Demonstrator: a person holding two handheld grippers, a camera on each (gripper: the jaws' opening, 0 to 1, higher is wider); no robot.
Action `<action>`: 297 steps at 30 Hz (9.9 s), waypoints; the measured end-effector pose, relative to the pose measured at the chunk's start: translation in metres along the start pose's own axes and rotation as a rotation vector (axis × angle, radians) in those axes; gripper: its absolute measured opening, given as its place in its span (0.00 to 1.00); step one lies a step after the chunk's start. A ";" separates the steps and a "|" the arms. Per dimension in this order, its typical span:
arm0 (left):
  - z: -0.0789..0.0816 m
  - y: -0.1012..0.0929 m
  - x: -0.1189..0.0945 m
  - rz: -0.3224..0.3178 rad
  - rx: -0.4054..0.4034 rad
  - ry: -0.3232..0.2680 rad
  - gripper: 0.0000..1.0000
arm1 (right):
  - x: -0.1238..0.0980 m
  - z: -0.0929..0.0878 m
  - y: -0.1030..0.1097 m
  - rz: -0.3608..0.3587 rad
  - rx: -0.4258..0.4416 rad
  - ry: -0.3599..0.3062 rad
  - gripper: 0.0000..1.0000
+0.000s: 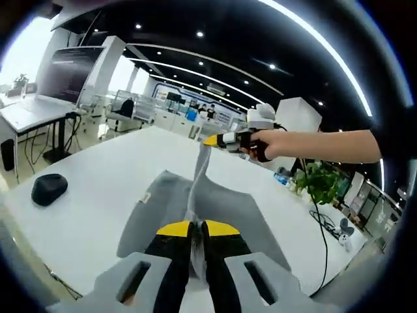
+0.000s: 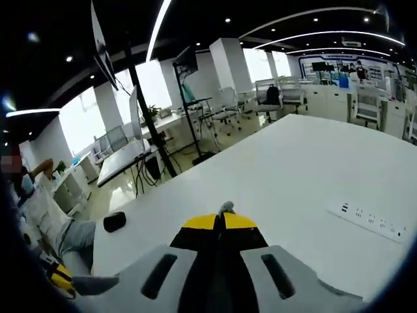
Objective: Fold the towel on the table until its edges align and the towel forms a compact rectangular stack.
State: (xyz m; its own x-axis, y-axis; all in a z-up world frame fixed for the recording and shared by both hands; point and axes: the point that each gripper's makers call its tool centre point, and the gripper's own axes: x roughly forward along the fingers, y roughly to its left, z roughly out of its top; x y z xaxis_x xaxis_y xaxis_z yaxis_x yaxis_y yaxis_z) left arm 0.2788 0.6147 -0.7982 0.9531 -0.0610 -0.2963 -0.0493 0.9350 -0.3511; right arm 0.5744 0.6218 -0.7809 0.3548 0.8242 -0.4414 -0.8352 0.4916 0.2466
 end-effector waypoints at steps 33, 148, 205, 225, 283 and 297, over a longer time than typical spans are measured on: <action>-0.056 0.096 0.016 0.339 -0.157 0.023 0.07 | 0.110 -0.072 0.009 -0.033 -0.129 0.130 0.02; -0.166 -0.232 0.063 -0.703 0.582 0.549 0.47 | -0.149 -0.155 -0.169 -0.234 0.044 0.173 0.36; -0.199 -0.221 0.066 -0.737 0.811 0.622 0.11 | -0.142 -0.174 -0.194 -0.263 0.055 0.178 0.11; -0.195 -0.222 0.068 -0.714 0.804 0.594 0.03 | -0.145 -0.170 -0.191 -0.264 0.138 0.139 0.01; -0.069 -0.317 0.010 -0.801 0.314 0.220 0.03 | -0.249 -0.075 -0.170 -0.378 0.180 0.015 0.01; -0.053 -0.243 0.001 -0.618 0.307 0.227 0.03 | -0.211 -0.053 -0.140 -0.291 0.150 0.024 0.01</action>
State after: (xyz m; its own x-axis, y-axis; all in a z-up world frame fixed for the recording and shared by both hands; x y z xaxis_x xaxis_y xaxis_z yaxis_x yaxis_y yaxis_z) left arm 0.2758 0.3687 -0.7605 0.6924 -0.6499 -0.3132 0.5963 0.7600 -0.2585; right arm 0.5936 0.3640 -0.7678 0.5578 0.6370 -0.5321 -0.6286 0.7428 0.2303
